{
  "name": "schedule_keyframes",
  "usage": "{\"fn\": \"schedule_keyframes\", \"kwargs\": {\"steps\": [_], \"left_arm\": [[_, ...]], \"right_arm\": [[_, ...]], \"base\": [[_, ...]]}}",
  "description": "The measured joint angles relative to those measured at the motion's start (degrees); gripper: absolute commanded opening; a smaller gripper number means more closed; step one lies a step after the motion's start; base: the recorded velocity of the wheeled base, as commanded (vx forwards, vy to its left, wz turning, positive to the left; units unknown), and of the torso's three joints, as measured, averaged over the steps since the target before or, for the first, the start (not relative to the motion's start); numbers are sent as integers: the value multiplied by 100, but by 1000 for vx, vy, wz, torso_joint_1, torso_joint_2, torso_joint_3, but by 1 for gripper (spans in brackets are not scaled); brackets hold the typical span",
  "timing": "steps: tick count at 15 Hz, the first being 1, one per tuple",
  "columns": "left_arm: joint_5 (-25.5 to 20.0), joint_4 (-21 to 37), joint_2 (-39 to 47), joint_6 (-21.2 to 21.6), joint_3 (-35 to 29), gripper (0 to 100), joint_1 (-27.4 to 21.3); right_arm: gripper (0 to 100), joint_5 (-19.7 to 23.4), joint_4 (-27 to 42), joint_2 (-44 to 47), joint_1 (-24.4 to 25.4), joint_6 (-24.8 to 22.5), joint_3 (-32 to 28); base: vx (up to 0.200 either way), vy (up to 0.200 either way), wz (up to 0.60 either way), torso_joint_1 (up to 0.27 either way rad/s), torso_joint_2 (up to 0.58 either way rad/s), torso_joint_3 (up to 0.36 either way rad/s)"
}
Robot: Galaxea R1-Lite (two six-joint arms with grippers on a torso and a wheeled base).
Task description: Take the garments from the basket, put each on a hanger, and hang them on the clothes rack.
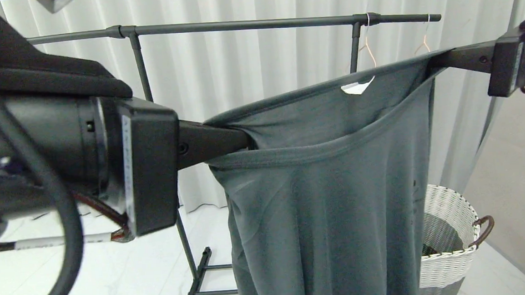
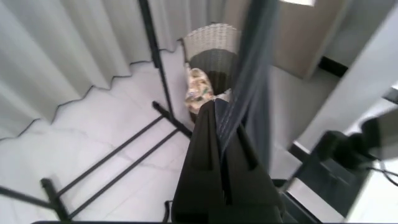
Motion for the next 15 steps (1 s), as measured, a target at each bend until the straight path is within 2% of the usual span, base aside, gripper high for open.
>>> {"fn": "schedule_keyframes", "kwargs": {"steps": [3, 7, 9, 11, 13, 15], "left_arm": [[59, -2, -201, 5, 88, 0, -369], [485, -11, -313, 156, 165, 0, -494], [1145, -172, -278, 713, 168, 0, -338], [1317, -955, -123, 1252, 115, 0, -83], [1564, -1524, 128, 1669, 83, 0, 204], [1843, -1629, 323, 1720, 247, 0, 327]], "right_arm": [[0, 148, -88, 196, 40, -9, -15], [0, 148, -61, 246, 44, -6, 20], [0, 107, 76, 172, 30, -17, 0], [0, 99, 322, 119, 2, -22, -249], [0, 99, 955, 39, -4, -89, -627], [0, 112, 1387, -148, 2, -256, -599]], "base": [[0, 0, 0, 0, 0, 0], [0, 0, 0, 0, 0, 0], [0, 0, 0, 0, 0, 0], [0, 0, 0, 0, 0, 0], [0, 0, 0, 0, 0, 0], [0, 0, 0, 0, 0, 0]]}}
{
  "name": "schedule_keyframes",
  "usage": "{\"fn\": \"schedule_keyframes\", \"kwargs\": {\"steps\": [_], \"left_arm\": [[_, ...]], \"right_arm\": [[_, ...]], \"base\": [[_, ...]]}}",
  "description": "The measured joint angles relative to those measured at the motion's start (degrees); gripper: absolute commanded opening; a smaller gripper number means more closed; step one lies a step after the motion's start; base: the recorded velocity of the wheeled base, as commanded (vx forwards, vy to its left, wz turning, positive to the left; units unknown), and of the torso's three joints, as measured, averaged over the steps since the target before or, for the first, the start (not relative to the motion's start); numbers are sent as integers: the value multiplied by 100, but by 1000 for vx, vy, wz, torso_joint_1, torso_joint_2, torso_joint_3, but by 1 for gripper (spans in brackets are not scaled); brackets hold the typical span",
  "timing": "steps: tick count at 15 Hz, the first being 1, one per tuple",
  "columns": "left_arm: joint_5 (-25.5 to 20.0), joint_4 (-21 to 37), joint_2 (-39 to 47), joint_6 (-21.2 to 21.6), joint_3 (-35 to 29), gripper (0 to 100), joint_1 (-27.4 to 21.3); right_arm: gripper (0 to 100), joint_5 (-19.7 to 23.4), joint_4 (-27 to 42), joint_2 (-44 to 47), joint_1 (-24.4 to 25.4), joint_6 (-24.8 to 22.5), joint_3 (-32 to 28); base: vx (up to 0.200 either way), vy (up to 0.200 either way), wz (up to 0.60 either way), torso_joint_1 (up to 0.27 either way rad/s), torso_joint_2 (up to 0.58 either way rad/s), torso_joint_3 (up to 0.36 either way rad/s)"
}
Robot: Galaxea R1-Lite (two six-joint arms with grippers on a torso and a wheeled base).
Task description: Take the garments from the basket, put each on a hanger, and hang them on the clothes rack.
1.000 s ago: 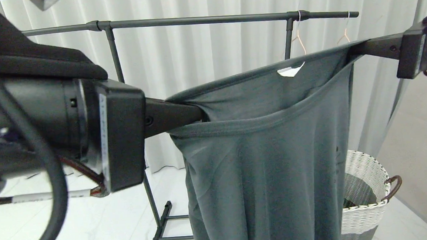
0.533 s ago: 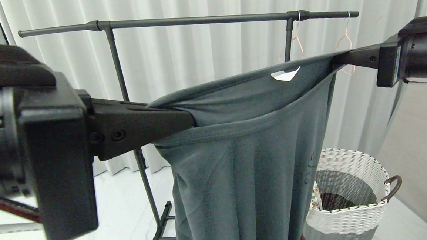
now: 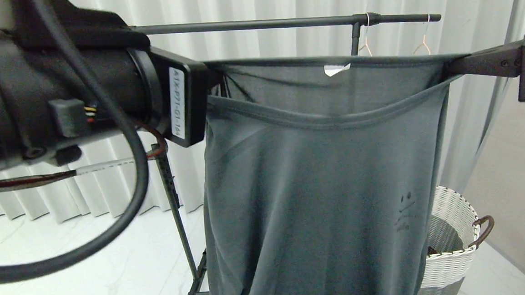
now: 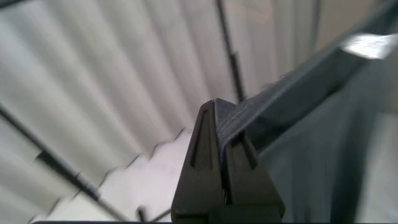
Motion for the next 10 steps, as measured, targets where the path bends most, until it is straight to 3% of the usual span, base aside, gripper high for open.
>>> {"fn": "schedule_keyframes", "kwargs": {"steps": [7, 10], "left_arm": [[93, -93, 215, -106, 121, 0, 34], [624, -321, 319, -134, 113, 0, 11]], "right_arm": [[0, 30, 35, -91, 63, -24, 321], [0, 24, 44, -65, 69, -34, 579]], "base": [[0, 0, 0, 0, 0, 0], [0, 0, 0, 0, 0, 0]]}}
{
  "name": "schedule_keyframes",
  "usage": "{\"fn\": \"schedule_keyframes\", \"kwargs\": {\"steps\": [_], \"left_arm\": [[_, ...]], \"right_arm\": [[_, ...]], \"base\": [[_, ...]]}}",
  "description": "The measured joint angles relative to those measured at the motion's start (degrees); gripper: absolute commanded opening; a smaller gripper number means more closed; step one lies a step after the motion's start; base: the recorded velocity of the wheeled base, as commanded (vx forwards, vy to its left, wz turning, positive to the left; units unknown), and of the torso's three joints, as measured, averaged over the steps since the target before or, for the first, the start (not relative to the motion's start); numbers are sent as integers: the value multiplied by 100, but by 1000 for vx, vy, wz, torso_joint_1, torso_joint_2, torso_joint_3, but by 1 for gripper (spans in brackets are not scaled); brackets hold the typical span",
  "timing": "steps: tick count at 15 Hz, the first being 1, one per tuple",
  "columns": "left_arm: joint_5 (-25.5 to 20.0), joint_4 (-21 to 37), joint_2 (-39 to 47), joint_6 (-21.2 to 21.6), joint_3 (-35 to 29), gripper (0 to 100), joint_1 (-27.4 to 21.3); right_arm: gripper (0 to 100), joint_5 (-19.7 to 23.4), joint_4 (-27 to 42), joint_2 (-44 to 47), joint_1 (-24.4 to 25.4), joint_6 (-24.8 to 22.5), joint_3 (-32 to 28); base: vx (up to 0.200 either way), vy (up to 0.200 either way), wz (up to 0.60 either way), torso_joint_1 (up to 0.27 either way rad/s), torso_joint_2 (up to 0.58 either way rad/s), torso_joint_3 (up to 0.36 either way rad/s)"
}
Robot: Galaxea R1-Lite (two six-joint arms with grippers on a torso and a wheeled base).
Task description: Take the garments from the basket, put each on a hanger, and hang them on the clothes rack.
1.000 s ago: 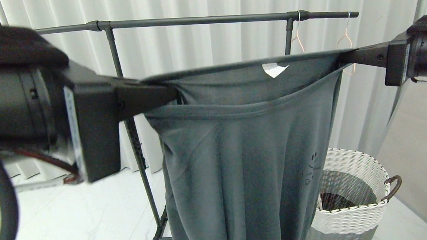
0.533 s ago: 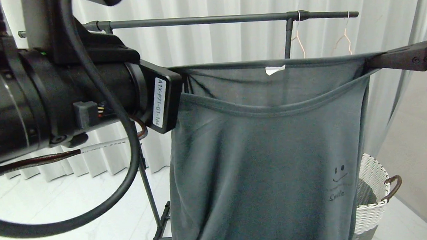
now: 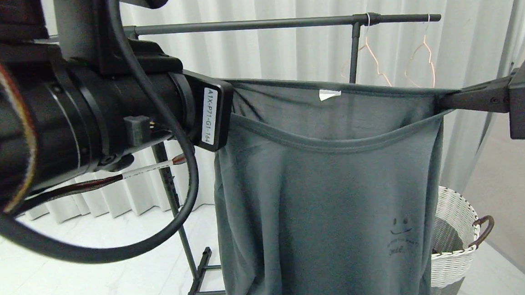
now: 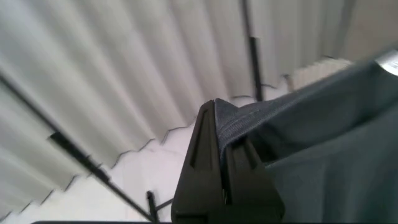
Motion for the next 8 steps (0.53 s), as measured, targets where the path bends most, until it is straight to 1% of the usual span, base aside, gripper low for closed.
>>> {"fn": "schedule_keyframes", "kwargs": {"steps": [1, 3, 5, 6, 8], "left_arm": [[100, -29, 37, -5, 13, 0, -21], [139, -44, 116, 6, -2, 0, -43], [158, -66, 223, 17, -188, 0, -40], [163, -68, 282, 24, -284, 0, -35], [183, -68, 362, 24, -347, 0, -32]], "right_arm": [[0, -2, -2, -2, 0, 0, 68], [0, -18, -4, -18, -12, 7, 173], [0, -20, -2, -21, -22, 7, 221], [100, -20, -2, -21, -22, 7, 240], [100, -20, 0, -52, -11, 5, 361]], "base": [[0, 0, 0, 0, 0, 0], [0, 0, 0, 0, 0, 0], [0, 0, 0, 0, 0, 0], [0, 0, 0, 0, 0, 0], [0, 0, 0, 0, 0, 0]]}}
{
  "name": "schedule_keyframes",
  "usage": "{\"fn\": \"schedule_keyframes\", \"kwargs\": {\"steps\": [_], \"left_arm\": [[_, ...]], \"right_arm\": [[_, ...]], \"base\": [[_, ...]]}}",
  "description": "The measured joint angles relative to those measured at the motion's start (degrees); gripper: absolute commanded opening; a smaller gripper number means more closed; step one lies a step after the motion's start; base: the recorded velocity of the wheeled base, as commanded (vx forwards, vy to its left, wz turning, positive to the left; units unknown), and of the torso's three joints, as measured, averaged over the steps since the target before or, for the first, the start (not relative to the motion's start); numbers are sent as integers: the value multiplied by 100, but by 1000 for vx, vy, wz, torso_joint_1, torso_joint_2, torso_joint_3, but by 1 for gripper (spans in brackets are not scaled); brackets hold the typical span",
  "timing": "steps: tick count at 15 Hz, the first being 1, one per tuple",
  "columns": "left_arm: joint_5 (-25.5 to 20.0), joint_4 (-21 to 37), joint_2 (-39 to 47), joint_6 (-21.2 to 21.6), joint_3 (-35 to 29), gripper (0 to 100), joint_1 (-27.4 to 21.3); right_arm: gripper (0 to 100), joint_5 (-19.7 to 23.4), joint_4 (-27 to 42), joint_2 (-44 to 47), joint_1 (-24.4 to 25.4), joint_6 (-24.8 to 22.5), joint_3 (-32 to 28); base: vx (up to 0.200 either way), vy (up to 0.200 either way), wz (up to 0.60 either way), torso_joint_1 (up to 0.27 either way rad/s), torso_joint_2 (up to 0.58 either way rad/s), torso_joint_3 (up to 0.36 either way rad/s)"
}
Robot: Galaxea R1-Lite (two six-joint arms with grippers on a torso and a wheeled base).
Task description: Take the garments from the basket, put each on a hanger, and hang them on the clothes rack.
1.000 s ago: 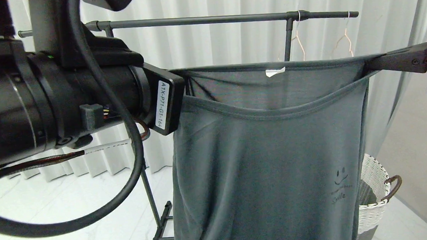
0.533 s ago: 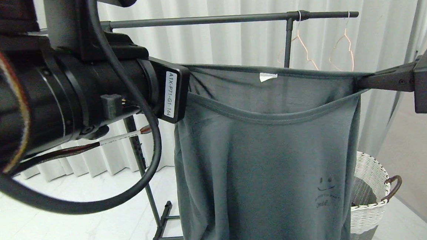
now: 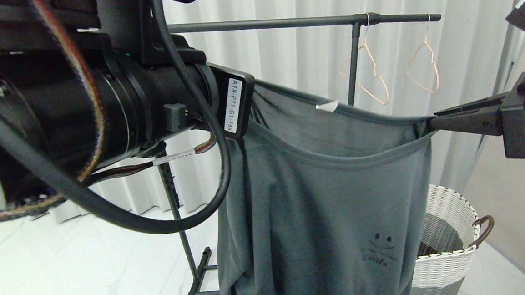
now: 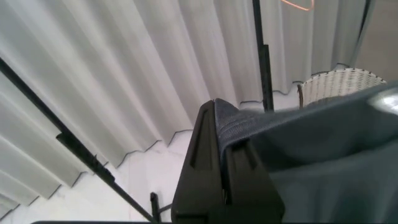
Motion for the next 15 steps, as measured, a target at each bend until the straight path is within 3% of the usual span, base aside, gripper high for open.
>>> {"fn": "schedule_keyframes", "kwargs": {"steps": [6, 11, 13, 15], "left_arm": [[831, 0, 278, 261, -44, 0, 62], [969, 2, 466, 246, -72, 0, 252], [980, 2, 466, 235, -39, 0, 355], [983, 0, 363, 217, 166, 0, 644]], "right_arm": [[100, 11, -27, -600, 206, -2, 1001], [100, -5, -323, -951, 211, 29, 1145], [100, -240, -290, -964, -100, -41, 1152], [100, -660, -189, -917, -874, -340, 1161]], "base": [[0, 0, 0, 0, 0, 0], [0, 0, 0, 0, 0, 0], [0, 0, 0, 0, 0, 0], [0, 0, 0, 0, 0, 0]]}}
